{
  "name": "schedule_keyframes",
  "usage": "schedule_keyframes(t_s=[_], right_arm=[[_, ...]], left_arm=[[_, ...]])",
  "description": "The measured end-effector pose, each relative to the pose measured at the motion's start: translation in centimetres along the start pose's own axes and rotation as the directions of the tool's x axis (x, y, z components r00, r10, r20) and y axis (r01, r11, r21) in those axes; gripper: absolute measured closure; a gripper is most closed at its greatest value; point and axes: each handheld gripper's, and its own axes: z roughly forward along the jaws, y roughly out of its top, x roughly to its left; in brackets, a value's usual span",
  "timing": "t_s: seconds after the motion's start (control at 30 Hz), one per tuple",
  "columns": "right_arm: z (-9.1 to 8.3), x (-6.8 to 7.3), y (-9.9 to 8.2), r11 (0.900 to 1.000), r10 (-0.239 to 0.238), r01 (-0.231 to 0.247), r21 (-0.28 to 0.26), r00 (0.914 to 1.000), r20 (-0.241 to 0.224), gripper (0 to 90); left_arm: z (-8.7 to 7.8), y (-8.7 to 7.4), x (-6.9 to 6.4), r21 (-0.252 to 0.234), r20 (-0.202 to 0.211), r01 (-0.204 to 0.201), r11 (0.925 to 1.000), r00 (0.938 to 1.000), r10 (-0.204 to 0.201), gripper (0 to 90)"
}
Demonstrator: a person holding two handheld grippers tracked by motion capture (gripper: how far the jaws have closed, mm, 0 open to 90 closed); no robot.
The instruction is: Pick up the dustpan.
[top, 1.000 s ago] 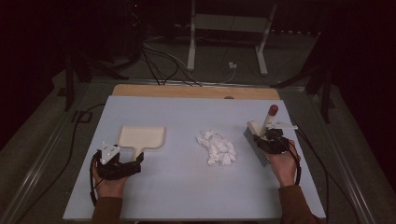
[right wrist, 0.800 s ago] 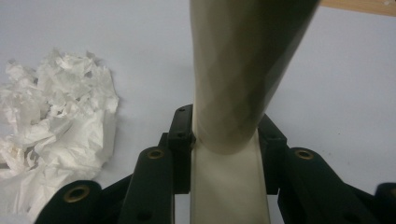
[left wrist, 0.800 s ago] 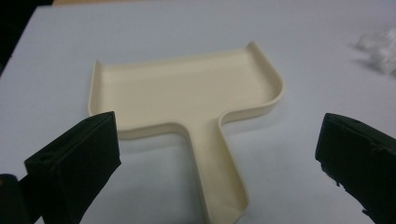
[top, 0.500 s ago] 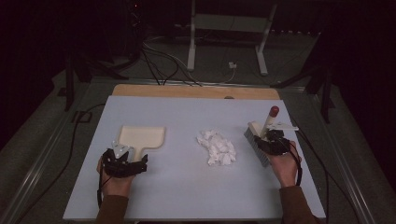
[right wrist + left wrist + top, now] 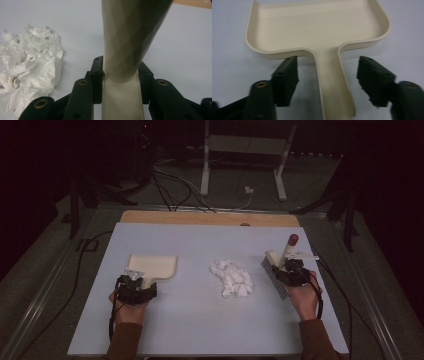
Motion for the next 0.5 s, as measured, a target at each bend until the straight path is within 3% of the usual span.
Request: schedule_keyframes(t_s=[0.1,0.23,0.5], right_arm=[[-0.01,0.01,-0.01,1.0000,0.000,0.000,0.001,1.0000,0.000,66.8],[0.00,-0.02,-0.01,1.0000,0.003,-0.003,0.000,1.0000,-0.001,66.8],[0.03,0.03,-0.03,1.0000,0.003,-0.003,-0.001,1.0000,-0.001,66.8]], left_arm=[[0.34,0.00,-0.09,0.019,-0.003,0.021,0.9996,0.9998,-0.021,45.3],[0.62,-0.15,-0.22,0.041,-0.001,0.016,0.9990,0.9999,-0.016,56.8],[0.57,0.00,-0.38,0.059,0.004,-0.015,0.9982,0.9999,0.015,65.9]])
